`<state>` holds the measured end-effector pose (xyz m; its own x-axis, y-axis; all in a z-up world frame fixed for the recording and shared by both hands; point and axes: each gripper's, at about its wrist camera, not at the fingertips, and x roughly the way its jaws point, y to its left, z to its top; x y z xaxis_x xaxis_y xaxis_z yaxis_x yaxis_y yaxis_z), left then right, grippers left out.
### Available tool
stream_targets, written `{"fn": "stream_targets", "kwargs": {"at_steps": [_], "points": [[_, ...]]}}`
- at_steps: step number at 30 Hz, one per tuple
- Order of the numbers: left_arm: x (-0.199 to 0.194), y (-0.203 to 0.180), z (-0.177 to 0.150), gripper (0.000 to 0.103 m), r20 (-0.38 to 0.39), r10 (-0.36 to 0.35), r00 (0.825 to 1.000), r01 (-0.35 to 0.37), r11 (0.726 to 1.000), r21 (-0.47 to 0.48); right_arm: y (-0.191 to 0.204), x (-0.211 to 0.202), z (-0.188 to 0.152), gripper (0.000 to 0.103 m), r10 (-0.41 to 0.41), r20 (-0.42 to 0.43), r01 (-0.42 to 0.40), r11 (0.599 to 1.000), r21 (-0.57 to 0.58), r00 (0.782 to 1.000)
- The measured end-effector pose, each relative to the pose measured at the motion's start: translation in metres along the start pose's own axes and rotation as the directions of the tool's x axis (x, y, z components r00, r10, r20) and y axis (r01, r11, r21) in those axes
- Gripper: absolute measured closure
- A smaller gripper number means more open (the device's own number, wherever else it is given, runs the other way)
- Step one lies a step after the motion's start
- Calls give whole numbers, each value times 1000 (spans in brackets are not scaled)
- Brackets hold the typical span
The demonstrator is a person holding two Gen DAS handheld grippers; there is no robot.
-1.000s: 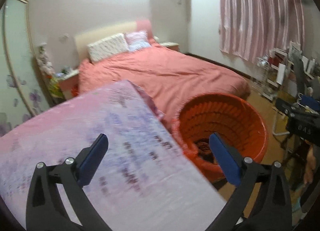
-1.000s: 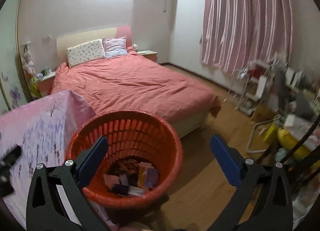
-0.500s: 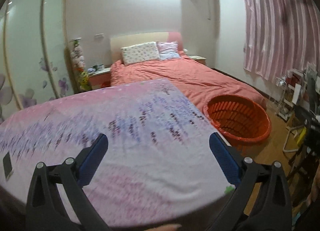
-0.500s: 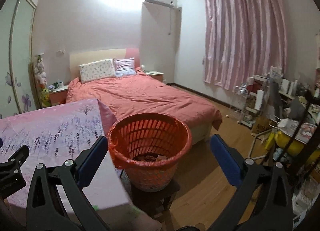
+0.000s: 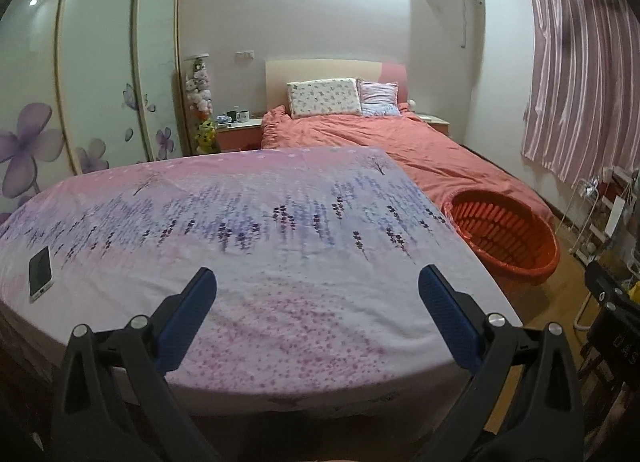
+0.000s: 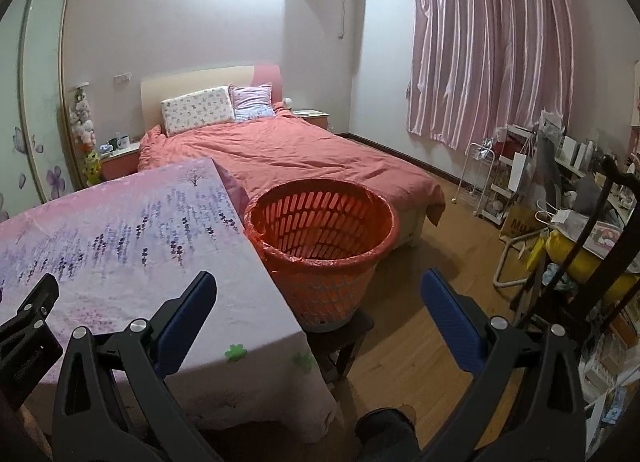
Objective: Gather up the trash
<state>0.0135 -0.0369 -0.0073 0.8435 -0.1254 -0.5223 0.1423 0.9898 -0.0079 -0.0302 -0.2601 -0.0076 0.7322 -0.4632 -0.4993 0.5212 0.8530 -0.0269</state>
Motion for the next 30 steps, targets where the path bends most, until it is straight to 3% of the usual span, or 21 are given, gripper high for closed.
{"fn": "stream_targets", "kwargs": {"at_steps": [16, 30], "points": [[-24, -2, 1, 4, 54, 17, 998, -19, 999, 39, 7, -11, -11, 2, 54, -57, -52, 998, 40, 997], [-34, 5, 8, 4, 73, 110, 991, -111, 994, 7, 13, -23, -5, 2, 23, -24, -22, 999, 34, 999]]}}
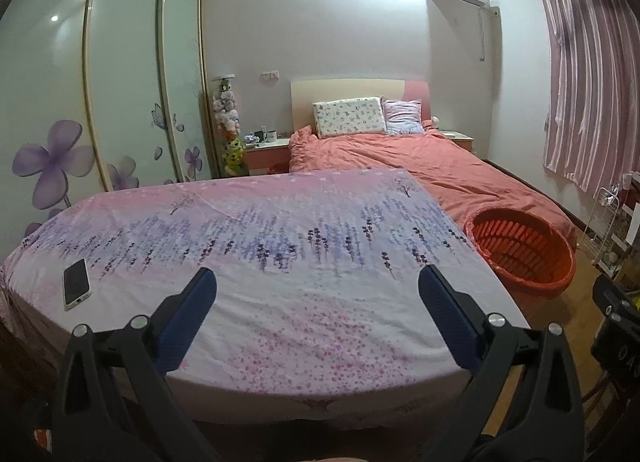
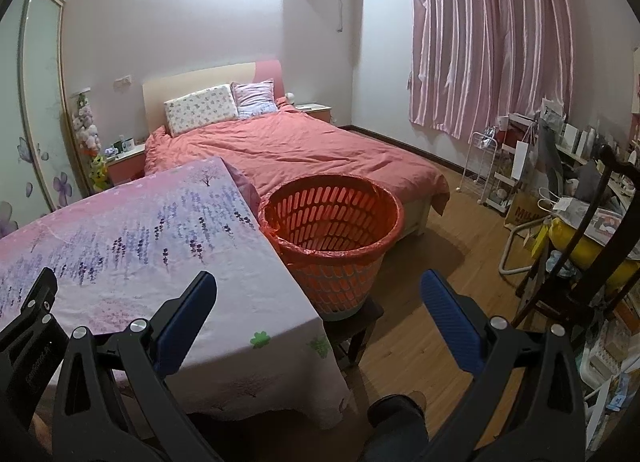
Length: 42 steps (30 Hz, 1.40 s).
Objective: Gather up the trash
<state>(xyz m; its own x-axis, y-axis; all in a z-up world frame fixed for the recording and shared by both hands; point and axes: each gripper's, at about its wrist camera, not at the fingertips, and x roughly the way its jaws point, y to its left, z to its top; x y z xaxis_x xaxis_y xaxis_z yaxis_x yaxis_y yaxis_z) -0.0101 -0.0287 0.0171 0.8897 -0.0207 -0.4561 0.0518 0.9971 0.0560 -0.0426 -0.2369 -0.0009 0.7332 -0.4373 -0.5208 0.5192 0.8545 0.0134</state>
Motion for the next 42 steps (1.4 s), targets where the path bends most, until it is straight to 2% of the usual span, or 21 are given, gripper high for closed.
{"fn": "stream_targets", "kwargs": {"at_steps": [8, 42], "points": [[-6, 4, 5, 4, 17, 0, 1000, 0, 1000, -8, 3, -4, 4, 2, 23, 13, -23, 1000, 3, 1000], [-5, 5, 3, 4, 3, -14, 1000, 14, 1000, -11, 4, -4, 2, 2, 20, 5, -20, 1000, 2, 1000]]}}
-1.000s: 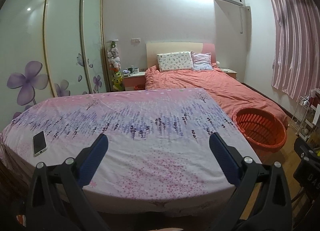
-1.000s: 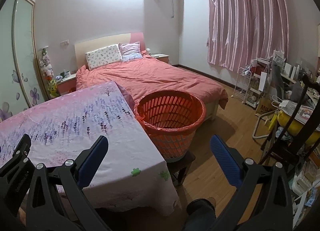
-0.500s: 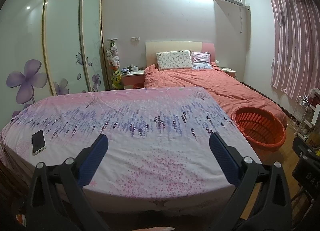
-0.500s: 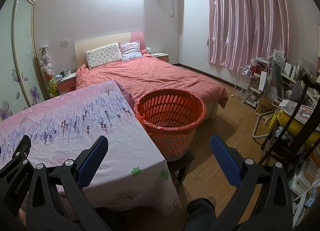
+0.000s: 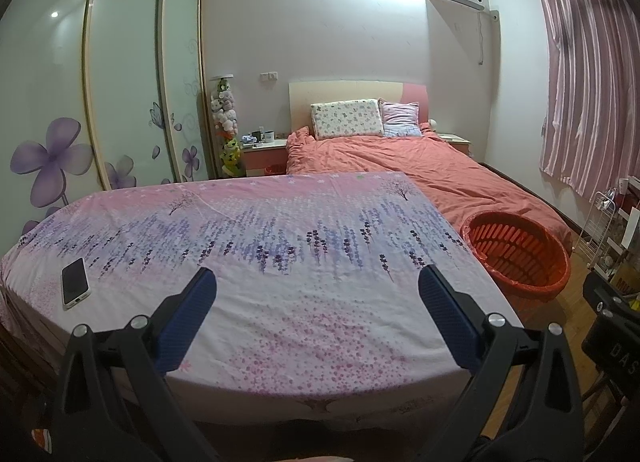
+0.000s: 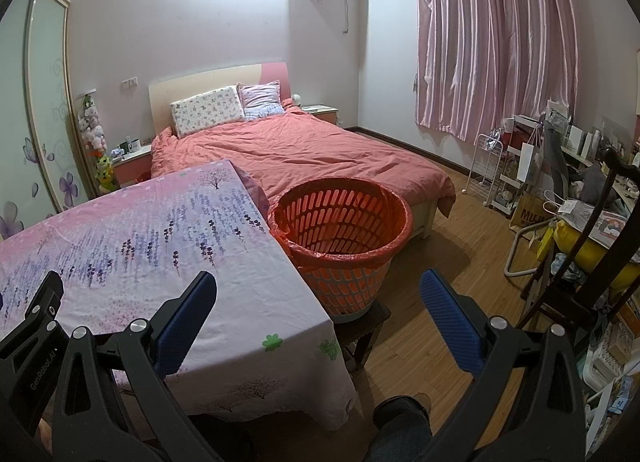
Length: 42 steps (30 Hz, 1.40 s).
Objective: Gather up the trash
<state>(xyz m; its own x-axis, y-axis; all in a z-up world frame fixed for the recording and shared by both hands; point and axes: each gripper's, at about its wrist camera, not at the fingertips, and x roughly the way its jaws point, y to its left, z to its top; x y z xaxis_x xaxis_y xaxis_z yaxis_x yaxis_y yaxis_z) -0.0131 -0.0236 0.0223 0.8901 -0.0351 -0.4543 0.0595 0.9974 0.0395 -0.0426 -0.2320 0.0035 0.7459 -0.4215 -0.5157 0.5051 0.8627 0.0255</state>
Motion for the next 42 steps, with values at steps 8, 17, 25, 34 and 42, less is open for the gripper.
{"fn": "stream_targets", "kwargs": {"at_steps": [8, 17, 25, 34, 42], "points": [[0, 0, -1, 4, 0, -1, 1000, 1, 1000, 1, -1, 0, -2, 2, 0, -2, 0, 1000, 0, 1000], [-1, -1, -1, 4, -2, -2, 1000, 2, 1000, 1, -1, 1, -1, 2, 0, -4, 0, 1000, 0, 1000], [-1, -2, -2, 4, -2, -3, 1000, 3, 1000, 1, -1, 1, -1, 2, 0, -4, 0, 1000, 0, 1000], [-1, -2, -1, 4, -3, -2, 1000, 2, 1000, 2, -1, 1, 0, 2, 0, -5, 0, 1000, -1, 1000], [-1, -2, -1, 4, -4, -2, 1000, 2, 1000, 2, -3, 1, -2, 2, -1, -6, 1, 1000, 0, 1000]]}}
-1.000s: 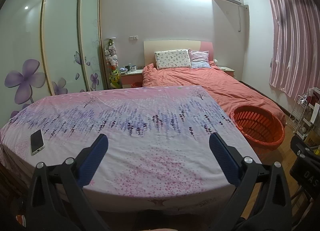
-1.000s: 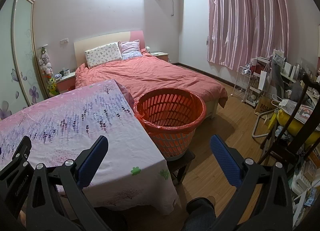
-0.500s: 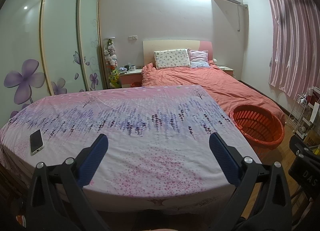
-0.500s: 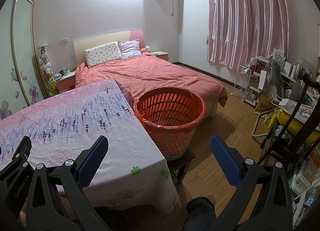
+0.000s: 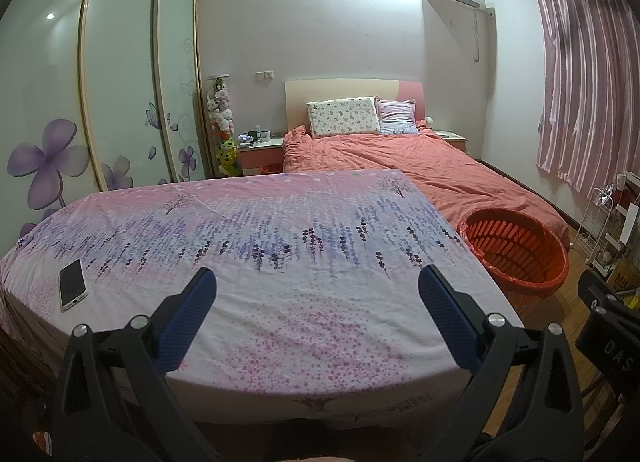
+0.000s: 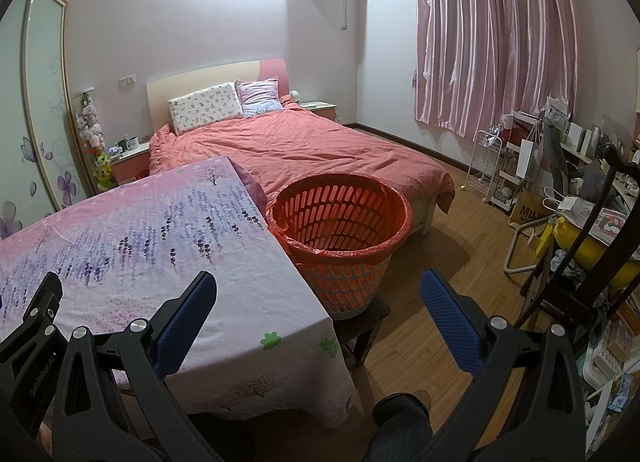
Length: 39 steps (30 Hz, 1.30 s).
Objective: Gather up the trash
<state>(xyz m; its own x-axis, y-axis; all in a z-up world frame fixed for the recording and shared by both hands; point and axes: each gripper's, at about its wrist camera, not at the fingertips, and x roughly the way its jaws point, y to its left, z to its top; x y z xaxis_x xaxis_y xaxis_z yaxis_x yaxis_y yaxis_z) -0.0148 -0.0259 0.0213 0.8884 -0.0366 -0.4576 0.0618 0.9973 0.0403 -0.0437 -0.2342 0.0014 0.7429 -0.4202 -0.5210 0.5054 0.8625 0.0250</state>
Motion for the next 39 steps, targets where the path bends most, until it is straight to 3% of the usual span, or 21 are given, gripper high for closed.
{"fn": "stream_targets", "kwargs": {"at_steps": [39], "points": [[1, -2, 0, 4, -3, -1, 1000, 1, 1000, 4, 0, 1, 2, 2, -1, -3, 1, 1000, -1, 1000]]}}
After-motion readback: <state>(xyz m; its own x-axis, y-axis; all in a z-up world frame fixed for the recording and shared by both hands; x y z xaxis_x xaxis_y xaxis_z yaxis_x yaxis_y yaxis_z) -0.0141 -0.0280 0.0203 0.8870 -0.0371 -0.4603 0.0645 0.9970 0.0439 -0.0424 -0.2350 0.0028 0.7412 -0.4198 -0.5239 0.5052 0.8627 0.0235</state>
